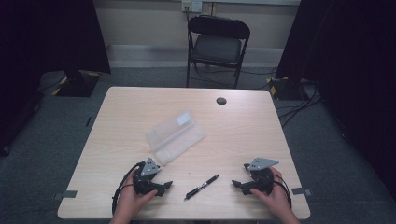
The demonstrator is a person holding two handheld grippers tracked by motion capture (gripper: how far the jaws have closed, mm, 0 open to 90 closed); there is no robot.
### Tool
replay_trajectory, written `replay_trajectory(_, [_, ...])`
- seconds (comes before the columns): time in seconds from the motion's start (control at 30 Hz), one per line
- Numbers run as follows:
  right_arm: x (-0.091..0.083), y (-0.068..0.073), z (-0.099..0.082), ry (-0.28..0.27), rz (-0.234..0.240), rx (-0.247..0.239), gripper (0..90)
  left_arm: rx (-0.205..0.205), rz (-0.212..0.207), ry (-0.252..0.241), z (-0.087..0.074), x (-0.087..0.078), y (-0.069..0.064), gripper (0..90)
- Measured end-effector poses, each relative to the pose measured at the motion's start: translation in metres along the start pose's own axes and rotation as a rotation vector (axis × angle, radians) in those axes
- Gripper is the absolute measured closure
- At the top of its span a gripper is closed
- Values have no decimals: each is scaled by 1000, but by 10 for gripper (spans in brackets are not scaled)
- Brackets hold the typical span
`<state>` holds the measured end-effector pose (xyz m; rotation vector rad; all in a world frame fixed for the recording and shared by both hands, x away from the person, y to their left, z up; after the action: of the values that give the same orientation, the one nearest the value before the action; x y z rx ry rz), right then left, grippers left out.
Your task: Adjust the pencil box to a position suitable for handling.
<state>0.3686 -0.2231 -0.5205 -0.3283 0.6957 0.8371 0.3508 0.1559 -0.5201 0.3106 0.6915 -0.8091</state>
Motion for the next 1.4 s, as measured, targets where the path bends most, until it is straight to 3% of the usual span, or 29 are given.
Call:
replay_trajectory(0.3, [0,0,0,0,0,0,141,-13,12,-5,1,1,-1,216])
replay_trajectory(0.5, [0,0,0,-1,3,1,141,-52,24,-16,1,-1,1,306])
replay_trajectory(0.6, [0,0,0,0,3,0,140,-62,43,-44,6,-5,3,326])
replay_trajectory(0.67, [0,0,0,0,3,-1,141,-69,33,-72,12,-6,5,344])
replay_trajectory(0.87, [0,0,0,0,3,0,141,-74,48,-107,25,-9,12,404])
replay_trajectory(0.97, [0,0,0,0,3,0,140,-65,51,-98,29,-7,14,435])
replay_trajectory(1.0, [0,0,0,1,4,0,140,-44,59,-88,30,-6,16,438])
replay_trajectory(1.03, [0,0,0,0,3,0,141,-71,61,-92,30,-4,16,444])
replay_trajectory(1.33, [0,0,0,0,3,-1,141,-51,68,-65,43,18,25,500])
replay_trajectory(1.4, [0,0,0,0,3,-1,141,-70,59,-60,43,21,27,504])
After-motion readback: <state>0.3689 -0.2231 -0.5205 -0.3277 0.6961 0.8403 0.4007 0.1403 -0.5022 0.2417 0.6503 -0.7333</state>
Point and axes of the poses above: each handheld gripper's, and its own axes: x roughly forward along the jaws, z roughly out of its top, y roughly to its left, the point moved 3 cm from there along x, roughly forward along the jaws
